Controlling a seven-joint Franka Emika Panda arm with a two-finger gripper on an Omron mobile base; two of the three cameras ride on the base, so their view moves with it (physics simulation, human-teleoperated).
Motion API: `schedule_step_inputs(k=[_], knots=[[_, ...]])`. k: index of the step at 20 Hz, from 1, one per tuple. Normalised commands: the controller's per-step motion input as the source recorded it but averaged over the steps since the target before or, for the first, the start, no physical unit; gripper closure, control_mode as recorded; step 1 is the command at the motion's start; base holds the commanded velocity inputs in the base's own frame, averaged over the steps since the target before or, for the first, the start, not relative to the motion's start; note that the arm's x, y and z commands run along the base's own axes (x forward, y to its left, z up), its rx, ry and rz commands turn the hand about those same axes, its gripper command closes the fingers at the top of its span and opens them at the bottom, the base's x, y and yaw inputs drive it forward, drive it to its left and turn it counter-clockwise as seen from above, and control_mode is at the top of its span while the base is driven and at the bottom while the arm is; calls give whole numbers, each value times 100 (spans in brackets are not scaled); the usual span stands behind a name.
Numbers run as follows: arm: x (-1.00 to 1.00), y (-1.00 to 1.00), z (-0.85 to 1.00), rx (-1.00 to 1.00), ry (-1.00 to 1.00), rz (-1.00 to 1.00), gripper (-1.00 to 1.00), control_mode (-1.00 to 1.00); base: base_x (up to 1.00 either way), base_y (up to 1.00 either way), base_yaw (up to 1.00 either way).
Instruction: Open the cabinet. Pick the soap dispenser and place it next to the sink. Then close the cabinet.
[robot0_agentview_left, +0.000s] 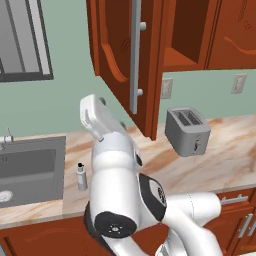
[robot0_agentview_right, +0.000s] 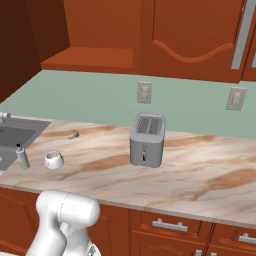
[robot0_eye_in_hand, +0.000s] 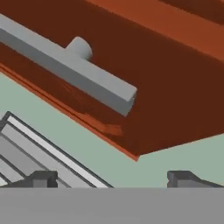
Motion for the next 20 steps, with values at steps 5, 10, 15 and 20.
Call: schedule_step_inputs(k=[5,10,15,20], knots=[[9,16,19,37,-7,-19,-100,-100,0,0,0],[0,18,17,38,-3,-22,-100,-100,0,0,0],[2,8,7,38,0,-17,-100,-100,0,0,0],[4,0,-2,34,0,-8,-100,-100,0,0,0]])
